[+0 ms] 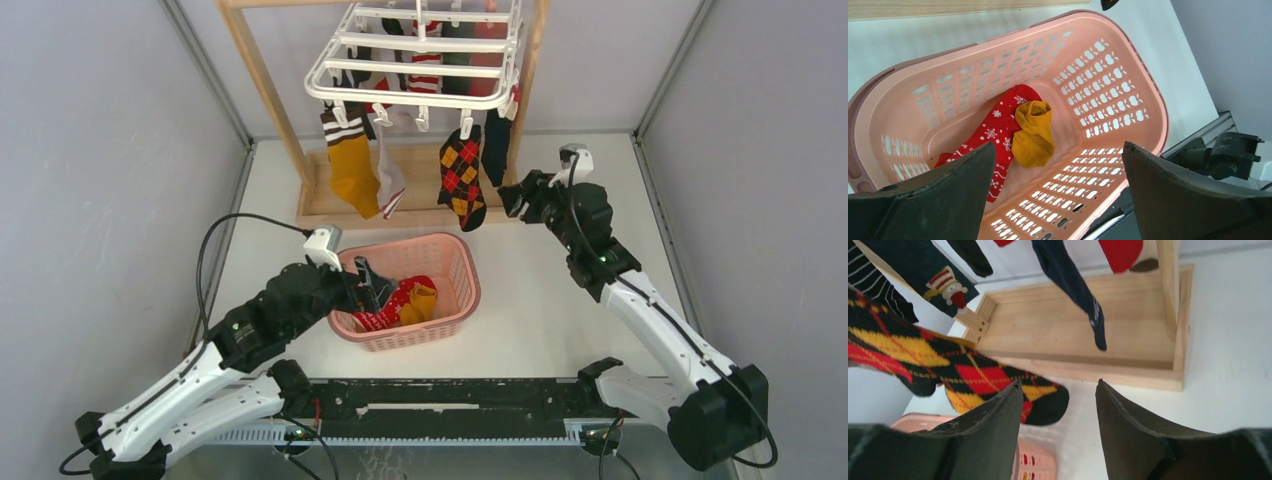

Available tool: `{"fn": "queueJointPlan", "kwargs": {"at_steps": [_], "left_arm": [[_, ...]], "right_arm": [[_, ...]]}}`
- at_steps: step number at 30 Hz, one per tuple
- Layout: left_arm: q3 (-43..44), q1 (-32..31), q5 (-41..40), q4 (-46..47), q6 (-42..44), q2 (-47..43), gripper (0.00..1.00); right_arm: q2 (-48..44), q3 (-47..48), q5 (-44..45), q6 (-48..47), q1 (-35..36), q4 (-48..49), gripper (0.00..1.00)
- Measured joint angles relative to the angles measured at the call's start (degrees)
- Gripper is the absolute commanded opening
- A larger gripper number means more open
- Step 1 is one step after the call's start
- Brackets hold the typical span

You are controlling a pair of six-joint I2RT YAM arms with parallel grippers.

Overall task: Remove the socks clipped to the hanger
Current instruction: Adjust the hanger on the clothesline.

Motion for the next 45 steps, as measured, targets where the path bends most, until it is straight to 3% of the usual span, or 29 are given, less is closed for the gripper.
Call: {"fn": "queueJointPlan", "kwargs": {"at_steps": [10, 21, 23, 30, 33, 45], "left_arm": [[0.0, -0.15, 0.02, -0.11, 0.0, -2.14, 1.0], [0.2, -0.26, 0.04, -0.92, 0.0, -1.86, 1.0], [0.26, -0.26, 0.04, -1.22, 0.0, -1.77, 1.0], [0.26, -0.26, 0.02, -1.95, 0.0, -1.77, 1.0], [0.35, -0.26, 0.02, -2.36, 0.0, -1.68, 1.0], [0.76, -0.26, -0.02, -2.67, -0.02, -0.74, 1.0]], "right_arm": [[14.73, 7.23, -1.6, -5.64, -1.01, 9.7, 0.62], [21.97, 7.26, -1.14, -9.33, -1.77, 15.56, 0.61], [22.95, 7.26, -0.92, -10.01, -1.77, 16.83, 0.56], [25.22, 7.26, -0.57, -11.41, -1.77, 20.98, 0.21], [25.64, 7.26, -0.79, -11.43, -1.77, 22.21, 0.11], [20.44, 3.78, -0.61, -11.19, -1.29, 23.37, 0.08]]}}
